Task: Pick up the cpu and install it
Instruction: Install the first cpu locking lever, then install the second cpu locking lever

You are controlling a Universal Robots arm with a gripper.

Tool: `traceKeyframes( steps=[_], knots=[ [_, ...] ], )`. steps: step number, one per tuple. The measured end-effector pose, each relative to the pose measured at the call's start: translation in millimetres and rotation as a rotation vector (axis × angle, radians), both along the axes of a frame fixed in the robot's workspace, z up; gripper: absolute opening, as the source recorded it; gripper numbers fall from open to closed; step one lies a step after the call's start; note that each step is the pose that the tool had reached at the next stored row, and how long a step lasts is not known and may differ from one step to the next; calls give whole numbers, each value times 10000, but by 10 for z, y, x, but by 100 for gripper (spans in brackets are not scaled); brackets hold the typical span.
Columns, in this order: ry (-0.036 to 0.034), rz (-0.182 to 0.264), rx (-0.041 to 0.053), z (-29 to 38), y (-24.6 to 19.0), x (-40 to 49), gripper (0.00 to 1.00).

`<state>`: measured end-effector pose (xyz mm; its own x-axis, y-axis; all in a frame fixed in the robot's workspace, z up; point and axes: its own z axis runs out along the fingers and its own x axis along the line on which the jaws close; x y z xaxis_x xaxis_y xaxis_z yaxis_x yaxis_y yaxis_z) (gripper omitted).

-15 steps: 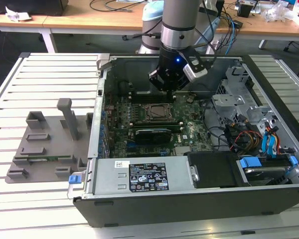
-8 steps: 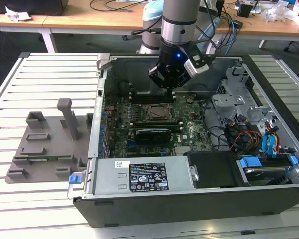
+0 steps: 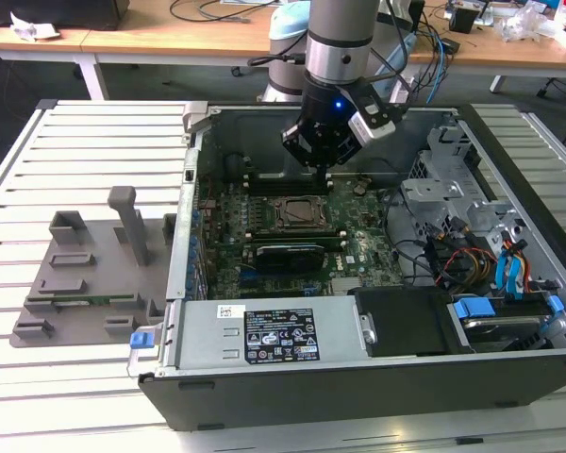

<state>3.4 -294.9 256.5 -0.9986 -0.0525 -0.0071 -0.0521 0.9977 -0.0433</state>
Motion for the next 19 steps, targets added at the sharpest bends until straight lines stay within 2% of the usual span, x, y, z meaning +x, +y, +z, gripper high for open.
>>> traceKeyframes(
  steps=[4,8,13,19],
  knots=[
    [1,0,-1,2,-2,0,11],
    [0,1,-1,2,-66,0,11],
    [0,0,0,1,-175,0,11],
    [1,1,-1,0,-237,0,11]
  ],
)
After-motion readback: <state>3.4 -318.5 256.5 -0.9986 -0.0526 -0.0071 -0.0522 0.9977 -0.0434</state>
